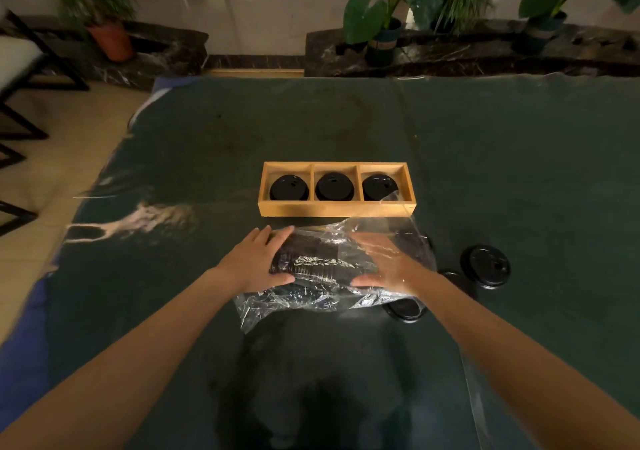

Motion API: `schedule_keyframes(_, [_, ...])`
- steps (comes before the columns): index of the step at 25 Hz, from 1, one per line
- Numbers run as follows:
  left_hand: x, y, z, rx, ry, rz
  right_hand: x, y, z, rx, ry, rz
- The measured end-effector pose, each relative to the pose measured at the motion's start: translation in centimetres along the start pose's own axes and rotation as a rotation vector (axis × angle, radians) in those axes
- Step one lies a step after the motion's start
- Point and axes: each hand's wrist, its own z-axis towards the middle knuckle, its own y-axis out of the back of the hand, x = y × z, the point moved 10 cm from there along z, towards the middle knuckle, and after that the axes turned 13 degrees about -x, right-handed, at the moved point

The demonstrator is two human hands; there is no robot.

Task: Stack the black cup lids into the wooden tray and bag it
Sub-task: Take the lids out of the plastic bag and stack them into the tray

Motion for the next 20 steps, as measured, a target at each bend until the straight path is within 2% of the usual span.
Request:
schedule_keyframes(2, [-0.5, -0.3, 0.1, -0.003, -0.017, 0.142, 0.4, -1.3, 1.3, -0.06, 0.017, -0.04])
schedule_keyframes(4, [-0.7, -0.2, 0.3, -0.04, -0.018, 0.233, 1.7, -2.3, 2.2, -0.134, 0.182, -0.335])
schedule_keyframes(6, [-0.8, -0.1, 0.3, -0.081, -0.011, 0.253, 2.8, -3.3, 2.4, -0.161, 0.299, -0.479])
schedule_keyframes(14, [-0.9, 0.0, 0.2, -0.137, -0.014, 0.256, 6.0, -4.6, 3.1, -0.267, 0.497, -0.398])
schedule_keyframes(20, [-0.7, 0.0, 0.2, -0.15, -0.013, 0.243, 2.8, -3.5, 2.9, -0.283, 0.352, -0.26])
